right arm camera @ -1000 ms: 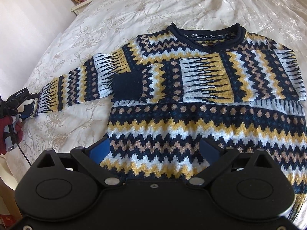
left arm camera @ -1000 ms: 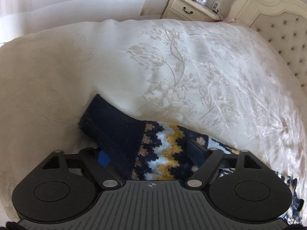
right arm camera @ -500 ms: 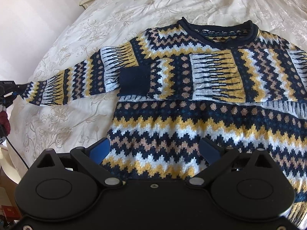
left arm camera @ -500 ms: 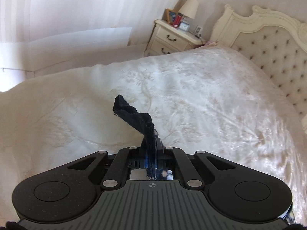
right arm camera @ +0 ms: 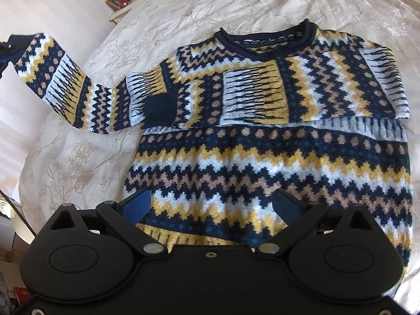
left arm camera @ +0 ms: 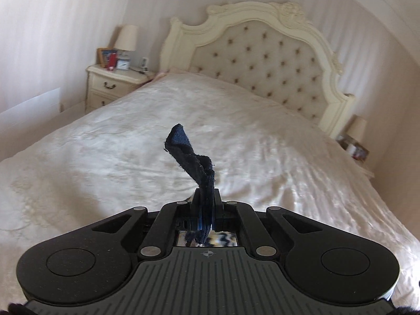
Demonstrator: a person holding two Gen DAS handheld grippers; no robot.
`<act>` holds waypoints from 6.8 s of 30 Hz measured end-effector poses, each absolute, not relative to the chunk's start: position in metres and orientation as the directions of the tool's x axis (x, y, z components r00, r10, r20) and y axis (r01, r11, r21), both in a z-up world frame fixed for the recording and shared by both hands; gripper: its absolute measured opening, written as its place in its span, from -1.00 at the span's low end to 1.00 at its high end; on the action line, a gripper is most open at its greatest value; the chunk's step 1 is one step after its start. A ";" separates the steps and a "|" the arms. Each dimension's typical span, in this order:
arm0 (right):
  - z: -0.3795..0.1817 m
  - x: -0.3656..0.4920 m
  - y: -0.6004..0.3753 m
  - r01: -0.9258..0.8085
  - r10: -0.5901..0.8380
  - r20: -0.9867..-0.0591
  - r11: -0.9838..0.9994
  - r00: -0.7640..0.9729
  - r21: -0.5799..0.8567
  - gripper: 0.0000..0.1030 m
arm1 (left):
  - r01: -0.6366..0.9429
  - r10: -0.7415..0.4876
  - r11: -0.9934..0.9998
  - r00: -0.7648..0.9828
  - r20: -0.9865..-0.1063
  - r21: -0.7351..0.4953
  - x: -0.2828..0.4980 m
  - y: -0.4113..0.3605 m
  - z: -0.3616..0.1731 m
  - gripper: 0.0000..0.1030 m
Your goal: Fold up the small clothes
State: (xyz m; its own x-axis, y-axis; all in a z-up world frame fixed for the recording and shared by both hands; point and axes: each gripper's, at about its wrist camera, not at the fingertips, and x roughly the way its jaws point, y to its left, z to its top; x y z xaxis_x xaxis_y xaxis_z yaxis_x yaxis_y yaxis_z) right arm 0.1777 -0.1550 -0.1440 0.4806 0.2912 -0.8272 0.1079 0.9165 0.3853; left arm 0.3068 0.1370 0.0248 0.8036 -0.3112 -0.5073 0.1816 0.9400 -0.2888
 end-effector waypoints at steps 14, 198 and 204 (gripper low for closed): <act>-0.147 0.140 -0.236 0.204 0.246 -0.821 0.895 0.516 0.396 0.93 | 0.374 -0.509 0.860 0.603 -0.614 -0.346 0.309 -0.074 -0.068 -0.89; -0.215 -0.041 -0.199 0.227 0.163 -0.901 0.935 0.402 0.271 0.54 | 0.411 -0.262 0.905 0.343 -0.902 -0.107 0.088 0.088 -0.217 0.48; -0.218 -0.037 -0.206 0.247 0.181 -0.891 0.920 0.415 0.303 0.54 | 0.429 -0.278 0.895 0.323 -0.905 -0.122 0.091 0.083 -0.221 0.38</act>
State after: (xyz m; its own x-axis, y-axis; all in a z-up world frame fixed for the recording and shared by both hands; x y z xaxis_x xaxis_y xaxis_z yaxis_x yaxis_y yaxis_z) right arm -0.0373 -0.2062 -0.2182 0.4154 0.1815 -0.8913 0.2474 0.9204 0.3027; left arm 0.0911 0.0828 -0.2212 0.3231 -0.2783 -0.9045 0.4291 0.8950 -0.1220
